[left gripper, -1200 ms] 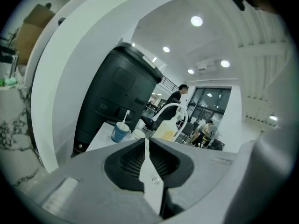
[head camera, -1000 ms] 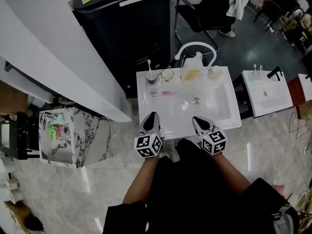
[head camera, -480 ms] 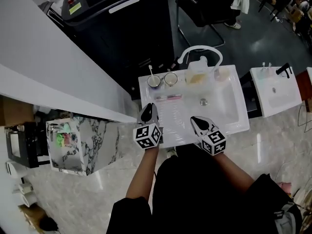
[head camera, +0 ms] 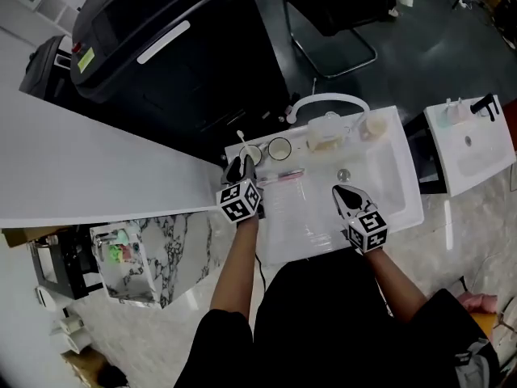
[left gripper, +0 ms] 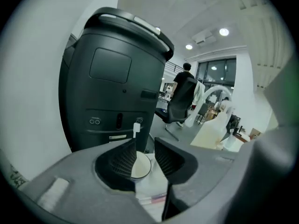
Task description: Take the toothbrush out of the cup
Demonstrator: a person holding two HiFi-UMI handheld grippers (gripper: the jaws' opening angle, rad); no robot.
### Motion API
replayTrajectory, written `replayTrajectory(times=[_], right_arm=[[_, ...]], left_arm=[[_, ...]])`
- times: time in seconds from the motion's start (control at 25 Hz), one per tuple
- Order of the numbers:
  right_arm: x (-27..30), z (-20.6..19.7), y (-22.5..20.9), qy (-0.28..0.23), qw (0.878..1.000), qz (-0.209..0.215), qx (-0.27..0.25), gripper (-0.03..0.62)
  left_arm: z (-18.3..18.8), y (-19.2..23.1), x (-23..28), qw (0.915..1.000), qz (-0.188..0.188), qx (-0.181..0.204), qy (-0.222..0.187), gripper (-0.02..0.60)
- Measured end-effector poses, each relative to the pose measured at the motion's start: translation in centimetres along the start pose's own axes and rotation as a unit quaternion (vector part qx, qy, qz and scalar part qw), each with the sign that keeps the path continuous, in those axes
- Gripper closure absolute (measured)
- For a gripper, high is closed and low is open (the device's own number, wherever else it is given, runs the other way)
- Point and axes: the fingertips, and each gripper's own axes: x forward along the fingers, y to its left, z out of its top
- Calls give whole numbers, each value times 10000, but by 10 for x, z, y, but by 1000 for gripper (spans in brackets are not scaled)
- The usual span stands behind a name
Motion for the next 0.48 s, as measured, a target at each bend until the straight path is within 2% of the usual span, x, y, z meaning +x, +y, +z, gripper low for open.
replayTrajectory(times=[0.2, 0.32, 0.48], right_arm=[[7, -6, -37, 181, 9996, -140, 140, 592], [9, -18, -48, 368, 9990, -137, 212, 592], [19, -27, -57, 509, 9984, -108, 238, 594]], left_arm=[[-14, 18, 52, 9987, 206, 60, 456, 472], [-17, 27, 72, 9979, 310, -22, 575, 474], [-16, 31, 92, 9969, 368, 56, 686, 474]])
